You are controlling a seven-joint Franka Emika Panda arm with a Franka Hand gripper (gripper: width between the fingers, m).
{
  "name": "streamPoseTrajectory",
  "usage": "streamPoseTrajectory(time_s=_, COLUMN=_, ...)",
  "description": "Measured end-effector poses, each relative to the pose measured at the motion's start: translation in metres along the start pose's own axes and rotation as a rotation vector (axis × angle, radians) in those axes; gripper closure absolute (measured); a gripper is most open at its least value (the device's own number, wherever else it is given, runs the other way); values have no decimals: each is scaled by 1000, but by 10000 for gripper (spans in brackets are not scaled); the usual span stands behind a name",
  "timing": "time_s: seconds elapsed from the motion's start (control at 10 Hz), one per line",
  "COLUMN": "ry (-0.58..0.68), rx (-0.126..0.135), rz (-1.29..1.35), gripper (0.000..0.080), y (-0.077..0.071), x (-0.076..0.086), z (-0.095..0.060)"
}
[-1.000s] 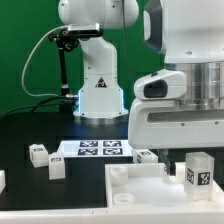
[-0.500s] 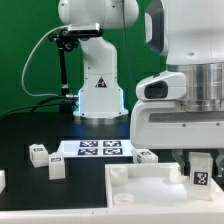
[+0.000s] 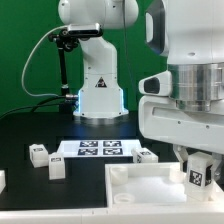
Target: Assemble one leg
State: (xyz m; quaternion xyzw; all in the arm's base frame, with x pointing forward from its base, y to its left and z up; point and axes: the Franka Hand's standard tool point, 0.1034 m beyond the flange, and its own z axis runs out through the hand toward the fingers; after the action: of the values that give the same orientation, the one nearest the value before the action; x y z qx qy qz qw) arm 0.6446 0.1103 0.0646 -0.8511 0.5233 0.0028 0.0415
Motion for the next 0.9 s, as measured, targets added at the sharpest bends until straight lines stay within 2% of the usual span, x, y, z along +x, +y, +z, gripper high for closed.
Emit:
streamPoseTrajectory(time_s=0.2, ry=-32, rx=12, rz=311, gripper=515, y=1, x=3, z=0)
streamPoseTrajectory(time_s=0.3, ry=-32, rx=11, rz=318, gripper=515, y=1, x=3, z=0)
streamPoseTrajectory(time_s=0.4, ry=-32, rx=12, rz=298, gripper=515, y=1, x=3, z=0)
streamPoseTrajectory(time_s=0.5, ry=-26, rx=20, rz=160, gripper=504, y=2, x=4, z=0)
streamPoseTrajectory(time_s=0.6, ry=-9, rx=47, rz=-52, gripper=504, y=2, x=6, z=-3)
streamPoseTrajectory(time_s=0.7, ry=-8, rx=49, rz=-217, gripper=325, y=2, x=0, z=-6)
streamPoseTrajectory(time_s=0.8, ry=-7, rx=42, rz=-361, gripper=325, y=1, x=-5, z=-6)
streamPoseTrajectory(time_s=0.9, ry=-5, rx=40, rz=-422, gripper=190, y=3, x=-3, z=-5)
